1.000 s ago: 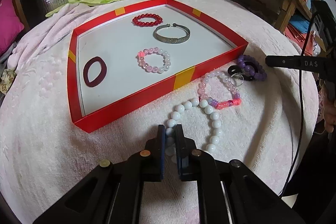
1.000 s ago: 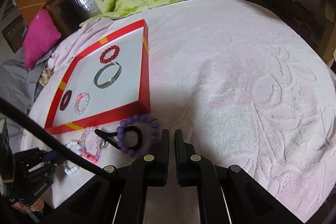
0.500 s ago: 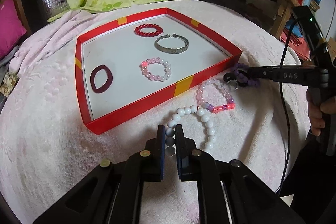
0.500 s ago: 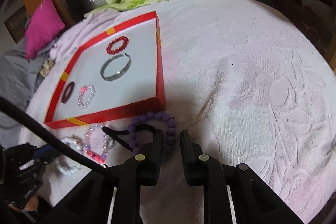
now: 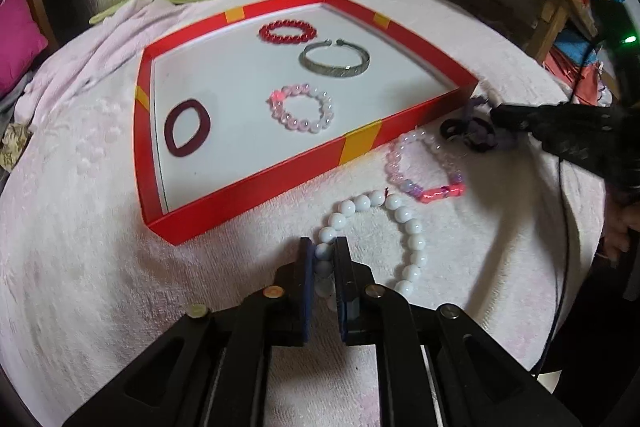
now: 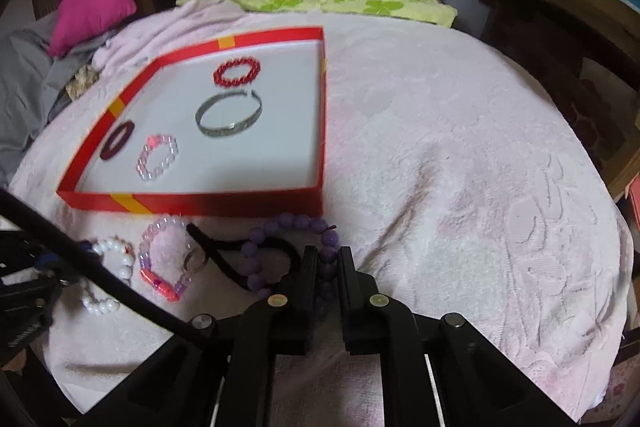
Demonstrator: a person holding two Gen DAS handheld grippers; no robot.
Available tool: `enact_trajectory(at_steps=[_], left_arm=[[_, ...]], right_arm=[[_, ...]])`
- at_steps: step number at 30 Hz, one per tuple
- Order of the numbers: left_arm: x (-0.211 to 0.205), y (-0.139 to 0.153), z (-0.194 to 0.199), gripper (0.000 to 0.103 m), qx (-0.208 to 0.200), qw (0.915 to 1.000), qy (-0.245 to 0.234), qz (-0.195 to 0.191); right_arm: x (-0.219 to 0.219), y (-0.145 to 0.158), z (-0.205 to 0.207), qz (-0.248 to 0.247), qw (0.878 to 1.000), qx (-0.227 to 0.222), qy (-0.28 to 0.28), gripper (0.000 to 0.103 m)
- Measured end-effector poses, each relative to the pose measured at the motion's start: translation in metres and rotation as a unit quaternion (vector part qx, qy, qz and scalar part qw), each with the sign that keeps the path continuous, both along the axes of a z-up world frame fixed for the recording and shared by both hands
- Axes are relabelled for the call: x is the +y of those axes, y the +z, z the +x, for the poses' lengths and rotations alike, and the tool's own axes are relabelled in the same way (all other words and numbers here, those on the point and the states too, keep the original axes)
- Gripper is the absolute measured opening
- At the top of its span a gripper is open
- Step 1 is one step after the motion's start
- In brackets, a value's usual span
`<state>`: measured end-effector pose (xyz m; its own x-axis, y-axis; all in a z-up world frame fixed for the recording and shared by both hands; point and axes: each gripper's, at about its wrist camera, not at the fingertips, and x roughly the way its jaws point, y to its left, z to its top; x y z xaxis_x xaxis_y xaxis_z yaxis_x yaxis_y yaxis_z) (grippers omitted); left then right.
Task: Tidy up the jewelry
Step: 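Lift and carry the white pearl and purple bracelets over the red tray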
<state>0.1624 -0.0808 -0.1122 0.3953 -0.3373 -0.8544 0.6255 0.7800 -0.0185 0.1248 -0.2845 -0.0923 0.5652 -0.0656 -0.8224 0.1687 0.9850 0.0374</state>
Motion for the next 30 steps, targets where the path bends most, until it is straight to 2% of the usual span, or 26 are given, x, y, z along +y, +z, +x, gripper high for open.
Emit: enact_trajectory(at_steps=[3, 6, 8, 20, 30], left_arm=[[-0.002, -0.001, -0.001, 0.015, -0.008, 1.0000, -0.003, 0.000], [-0.001, 0.000, -0.002, 0.013, -0.016, 0.9999, -0.002, -0.003], [-0.001, 0.004, -0.003, 0.009, -0.022, 0.9996, -0.005, -0.014], [0.012, 0.043, -0.012, 0.009, -0.054, 0.9946, -0.020, -0.087], [0.032, 0.077, -0.006, 0.009, -0.087, 0.9857, -0.005, -0.144]], right_arm=[[-0.008, 0.009, -0.006, 0.011, 1.000, -0.019, -0.006, 0.010], [-0.016, 0.016, -0.011, 0.031, 0.999, -0.037, -0.017, 0.010], [-0.022, 0.021, -0.014, 0.046, 0.997, -0.051, -0.025, 0.010], [-0.030, 0.055, -0.033, 0.066, 0.987, -0.143, -0.041, 0.010], [-0.007, 0.064, -0.026, 0.078, 0.983, -0.167, -0.015, 0.010]])
